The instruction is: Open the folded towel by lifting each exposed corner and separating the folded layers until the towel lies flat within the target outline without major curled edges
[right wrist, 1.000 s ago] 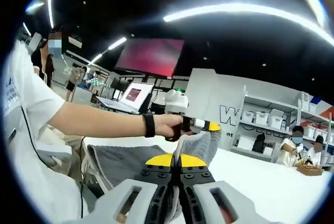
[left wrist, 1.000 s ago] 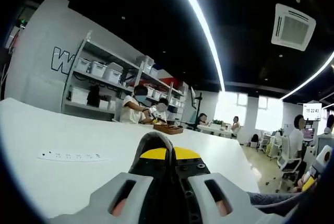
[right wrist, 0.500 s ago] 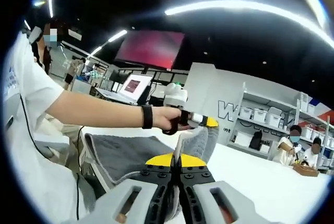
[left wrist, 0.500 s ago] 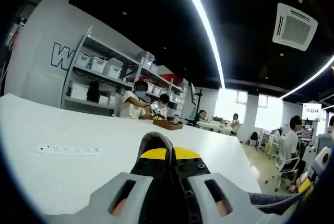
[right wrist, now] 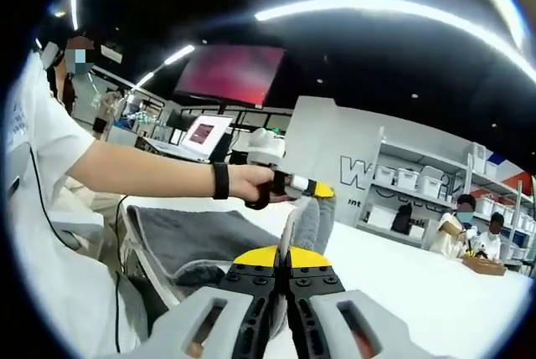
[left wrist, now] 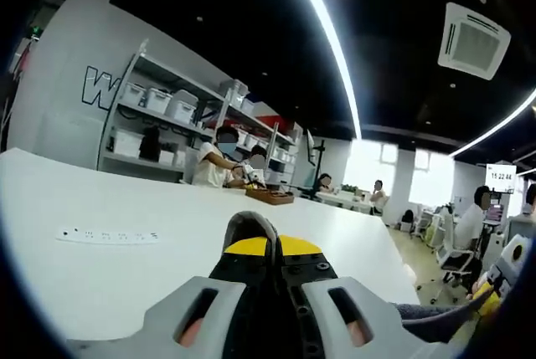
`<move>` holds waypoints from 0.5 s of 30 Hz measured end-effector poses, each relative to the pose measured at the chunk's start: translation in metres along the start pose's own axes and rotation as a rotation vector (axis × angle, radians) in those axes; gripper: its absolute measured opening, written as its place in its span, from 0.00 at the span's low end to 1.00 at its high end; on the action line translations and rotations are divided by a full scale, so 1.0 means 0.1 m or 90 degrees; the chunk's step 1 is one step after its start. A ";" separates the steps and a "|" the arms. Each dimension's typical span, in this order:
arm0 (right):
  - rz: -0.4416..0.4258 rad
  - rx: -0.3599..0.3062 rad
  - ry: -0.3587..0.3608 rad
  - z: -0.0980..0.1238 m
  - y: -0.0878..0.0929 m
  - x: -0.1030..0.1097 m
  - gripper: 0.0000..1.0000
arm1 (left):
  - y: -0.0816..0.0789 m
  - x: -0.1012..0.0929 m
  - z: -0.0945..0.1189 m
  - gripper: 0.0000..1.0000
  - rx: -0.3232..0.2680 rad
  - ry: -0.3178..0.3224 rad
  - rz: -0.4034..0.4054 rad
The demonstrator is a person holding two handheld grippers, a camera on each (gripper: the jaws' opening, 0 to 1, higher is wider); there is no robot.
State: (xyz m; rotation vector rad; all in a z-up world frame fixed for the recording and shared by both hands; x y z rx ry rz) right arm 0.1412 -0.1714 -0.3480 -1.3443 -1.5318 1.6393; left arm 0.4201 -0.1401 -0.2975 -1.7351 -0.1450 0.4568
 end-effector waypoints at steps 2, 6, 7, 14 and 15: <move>0.006 0.011 0.004 0.02 0.07 -0.01 0.00 | 0.08 0.01 -0.02 0.00 0.009 -0.001 0.007; 0.013 0.018 0.018 0.06 0.13 -0.08 0.00 | 0.10 0.02 -0.02 0.00 0.013 0.002 0.009; 0.014 0.021 0.019 0.06 0.14 -0.09 0.00 | 0.11 0.02 -0.02 0.00 0.015 0.001 0.008; 0.009 0.033 0.042 0.14 0.26 -0.25 0.00 | 0.19 0.03 -0.03 0.00 0.020 0.000 0.012; 0.008 0.033 0.047 0.15 0.26 -0.28 0.00 | 0.20 0.03 -0.03 0.00 0.021 0.000 0.011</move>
Point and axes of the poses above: the point that each gripper's makers call its tool centre point, and the gripper's own axes: z roughly backward along the fingers, x roughly to its left, y roughly out of its underside, the point moved 3 cm from there along z, roughly backward along the fingers, and after that the axes turned 8 degrees about y, right-handed, at the moved point
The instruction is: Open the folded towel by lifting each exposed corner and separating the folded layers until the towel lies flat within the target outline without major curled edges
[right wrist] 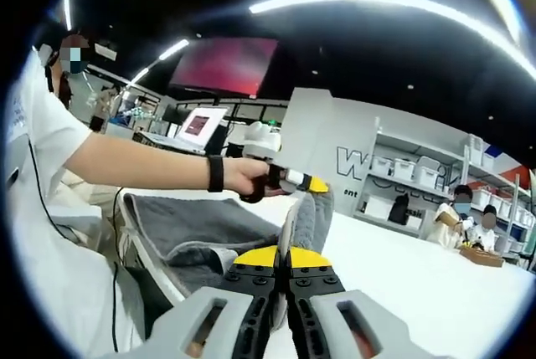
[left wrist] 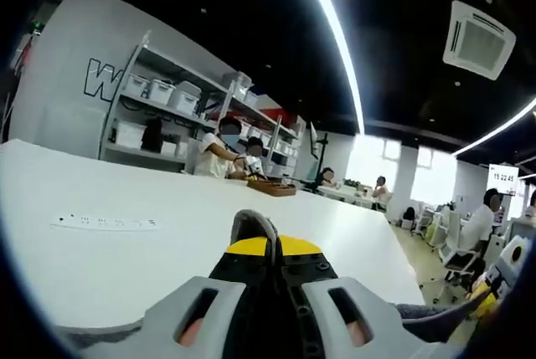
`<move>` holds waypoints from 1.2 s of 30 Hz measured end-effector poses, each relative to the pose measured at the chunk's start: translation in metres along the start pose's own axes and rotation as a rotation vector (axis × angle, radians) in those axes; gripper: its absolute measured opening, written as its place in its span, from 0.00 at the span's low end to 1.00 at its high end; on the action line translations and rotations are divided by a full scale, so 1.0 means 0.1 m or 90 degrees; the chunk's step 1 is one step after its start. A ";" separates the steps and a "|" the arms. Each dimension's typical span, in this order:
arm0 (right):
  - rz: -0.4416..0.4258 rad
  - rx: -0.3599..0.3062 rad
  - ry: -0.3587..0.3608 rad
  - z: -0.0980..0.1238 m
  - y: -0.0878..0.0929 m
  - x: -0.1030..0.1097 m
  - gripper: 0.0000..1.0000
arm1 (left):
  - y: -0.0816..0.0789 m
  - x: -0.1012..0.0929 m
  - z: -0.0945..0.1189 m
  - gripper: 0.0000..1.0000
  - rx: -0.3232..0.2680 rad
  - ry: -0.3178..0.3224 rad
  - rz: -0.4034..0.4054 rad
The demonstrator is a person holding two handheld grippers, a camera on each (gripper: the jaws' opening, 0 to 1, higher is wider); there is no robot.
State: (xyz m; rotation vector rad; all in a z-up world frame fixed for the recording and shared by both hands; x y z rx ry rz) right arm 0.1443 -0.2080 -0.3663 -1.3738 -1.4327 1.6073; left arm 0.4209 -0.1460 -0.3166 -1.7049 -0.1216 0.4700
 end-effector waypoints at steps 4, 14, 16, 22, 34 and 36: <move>-0.003 0.011 0.007 0.05 0.07 -0.06 0.00 | 0.10 -0.02 -0.05 0.00 0.010 -0.002 0.002; -0.004 0.056 0.020 0.10 0.31 -0.14 0.00 | 0.44 0.07 -0.09 0.00 0.040 -0.026 0.033; -0.003 0.060 0.021 0.10 0.33 -0.15 0.00 | 0.48 0.08 -0.11 0.00 0.044 -0.028 0.037; -0.005 0.070 0.022 0.11 0.39 -0.17 0.00 | 0.59 0.11 -0.12 0.00 0.048 -0.034 0.046; -0.010 0.087 0.026 0.13 0.48 -0.23 0.00 | 0.75 0.11 -0.17 0.00 0.065 -0.045 0.067; -0.016 0.089 0.026 0.13 0.50 -0.24 0.00 | 0.76 0.11 -0.18 0.00 0.067 -0.044 0.069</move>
Point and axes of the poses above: the point that each gripper's makers call its tool centre point, and the gripper's own axes: z roughly backward along the fingers, x roughly to its left, y roughly out of its underside, the point moved 3 cm from there along z, roughly backward along the fingers, and after that the axes turned 8 degrees about y, right-handed, at the moved point
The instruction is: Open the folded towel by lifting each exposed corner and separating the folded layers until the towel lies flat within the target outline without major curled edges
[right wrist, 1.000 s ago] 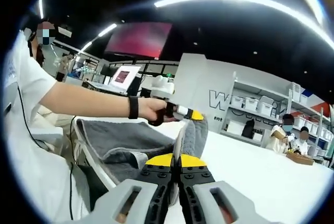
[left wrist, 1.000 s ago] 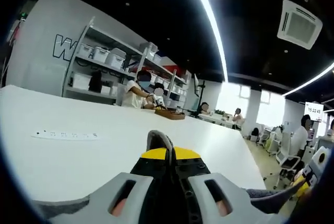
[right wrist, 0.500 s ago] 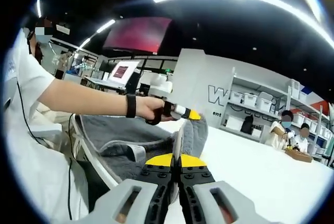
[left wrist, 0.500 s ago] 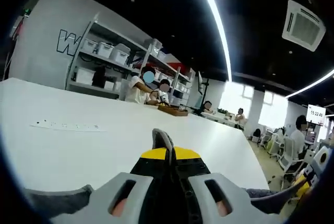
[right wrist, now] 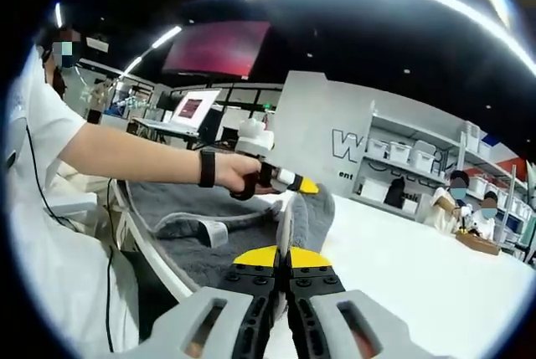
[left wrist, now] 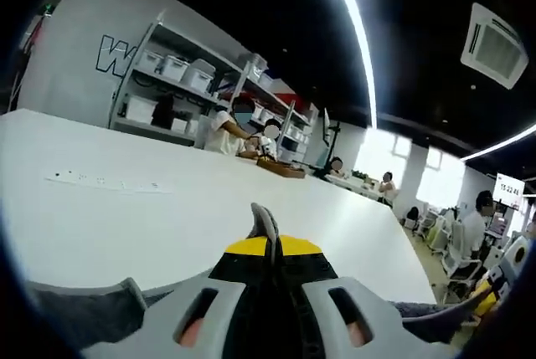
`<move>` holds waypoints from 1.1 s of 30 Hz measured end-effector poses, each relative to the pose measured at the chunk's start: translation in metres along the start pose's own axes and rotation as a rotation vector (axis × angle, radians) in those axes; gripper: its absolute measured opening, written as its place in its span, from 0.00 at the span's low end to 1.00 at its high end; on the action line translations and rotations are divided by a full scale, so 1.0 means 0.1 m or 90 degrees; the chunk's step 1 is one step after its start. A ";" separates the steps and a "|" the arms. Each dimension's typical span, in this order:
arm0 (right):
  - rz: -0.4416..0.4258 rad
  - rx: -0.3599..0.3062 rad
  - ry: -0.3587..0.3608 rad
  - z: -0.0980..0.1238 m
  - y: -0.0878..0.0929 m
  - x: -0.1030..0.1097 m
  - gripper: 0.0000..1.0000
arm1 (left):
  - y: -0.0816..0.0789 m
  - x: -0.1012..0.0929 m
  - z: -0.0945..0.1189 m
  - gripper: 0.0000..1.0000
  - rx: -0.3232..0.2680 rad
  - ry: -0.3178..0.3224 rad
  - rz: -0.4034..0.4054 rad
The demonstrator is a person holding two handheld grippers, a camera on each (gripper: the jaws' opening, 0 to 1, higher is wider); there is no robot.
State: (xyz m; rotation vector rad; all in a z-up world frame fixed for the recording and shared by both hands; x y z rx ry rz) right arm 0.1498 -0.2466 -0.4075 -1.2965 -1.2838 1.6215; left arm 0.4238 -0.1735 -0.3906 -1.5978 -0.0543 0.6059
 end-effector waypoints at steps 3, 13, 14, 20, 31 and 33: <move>0.003 0.003 0.001 0.00 0.01 -0.01 0.00 | 0.06 -0.02 0.01 0.00 0.005 0.000 0.006; -0.001 0.020 0.007 -0.01 0.10 -0.09 0.00 | 0.21 -0.04 -0.01 0.00 0.018 -0.008 0.024; 0.000 0.021 0.008 -0.01 0.11 -0.09 0.00 | 0.22 -0.04 -0.01 0.00 0.020 -0.010 0.024; 0.000 0.031 0.013 0.00 0.18 -0.13 0.00 | 0.30 -0.05 -0.02 0.00 0.033 -0.014 0.029; 0.011 0.058 0.037 0.01 0.32 -0.23 0.00 | 0.47 -0.08 -0.02 0.02 0.083 -0.021 0.040; 0.007 0.061 0.040 0.01 0.34 -0.25 0.00 | 0.50 -0.09 -0.02 0.02 0.092 -0.023 0.030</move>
Point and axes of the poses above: the point that each gripper's makers call its tool centre point, and the gripper's own axes: z roughly backward along the fingers, x roughly to its left, y roughly out of its underside, the point moved 3 cm from there along z, roughly backward along the fingers, and after that the axes turned 8 degrees about y, right-handed, at the moved point
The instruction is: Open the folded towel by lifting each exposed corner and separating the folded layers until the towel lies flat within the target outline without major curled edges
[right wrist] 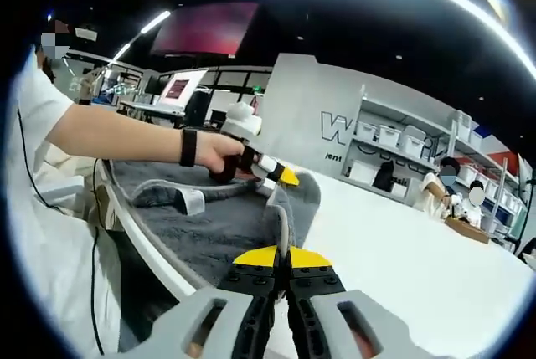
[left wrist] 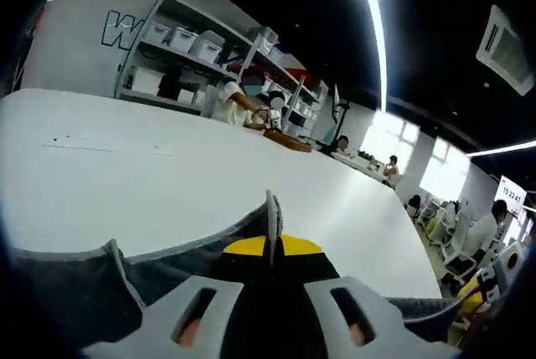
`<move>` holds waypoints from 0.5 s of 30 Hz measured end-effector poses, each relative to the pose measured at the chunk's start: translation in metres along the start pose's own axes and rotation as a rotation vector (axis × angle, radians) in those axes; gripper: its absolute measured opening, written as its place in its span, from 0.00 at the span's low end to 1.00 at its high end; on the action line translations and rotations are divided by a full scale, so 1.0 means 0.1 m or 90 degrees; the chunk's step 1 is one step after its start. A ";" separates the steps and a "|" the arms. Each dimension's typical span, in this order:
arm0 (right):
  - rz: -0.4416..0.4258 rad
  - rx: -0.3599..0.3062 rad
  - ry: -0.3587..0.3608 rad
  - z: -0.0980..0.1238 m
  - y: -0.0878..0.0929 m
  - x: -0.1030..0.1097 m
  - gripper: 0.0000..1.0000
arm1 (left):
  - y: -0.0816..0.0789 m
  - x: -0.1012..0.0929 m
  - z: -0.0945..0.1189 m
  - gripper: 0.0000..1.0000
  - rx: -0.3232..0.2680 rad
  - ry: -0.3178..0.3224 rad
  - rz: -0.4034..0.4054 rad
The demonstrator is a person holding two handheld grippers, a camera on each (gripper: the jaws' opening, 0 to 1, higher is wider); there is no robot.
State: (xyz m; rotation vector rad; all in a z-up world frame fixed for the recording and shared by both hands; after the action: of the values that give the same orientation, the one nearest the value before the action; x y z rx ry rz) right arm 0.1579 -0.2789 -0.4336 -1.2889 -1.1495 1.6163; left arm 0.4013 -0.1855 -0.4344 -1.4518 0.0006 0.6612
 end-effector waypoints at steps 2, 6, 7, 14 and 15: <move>-0.002 0.005 0.003 -0.01 0.03 -0.01 0.00 | 0.02 0.01 0.00 0.03 0.009 0.000 0.002; -0.002 0.019 0.016 -0.02 0.11 -0.06 0.00 | 0.02 0.04 -0.02 0.06 0.018 0.001 0.013; -0.007 0.026 0.026 -0.02 0.15 -0.10 0.00 | 0.03 0.04 -0.02 0.07 0.020 0.005 0.018; -0.004 0.041 0.009 -0.03 0.19 -0.08 0.00 | 0.04 0.01 -0.03 0.07 0.028 0.016 0.020; -0.011 0.038 0.008 -0.03 0.16 -0.08 0.01 | 0.04 0.01 -0.03 0.07 0.027 0.016 0.018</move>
State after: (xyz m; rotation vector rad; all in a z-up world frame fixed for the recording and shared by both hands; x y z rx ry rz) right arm 0.1616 -0.2910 -0.4470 -1.2466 -1.0941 1.6153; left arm 0.4014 -0.1881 -0.4383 -1.4208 0.0548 0.6619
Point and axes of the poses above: the point that each gripper's makers call its tool centre point, and the gripper's own axes: z roughly backward along the fingers, x roughly to its left, y roughly out of its underside, the point moved 3 cm from there along z, roughly backward along the fingers, and after that the axes turned 8 degrees about y, right-handed, at the moved point
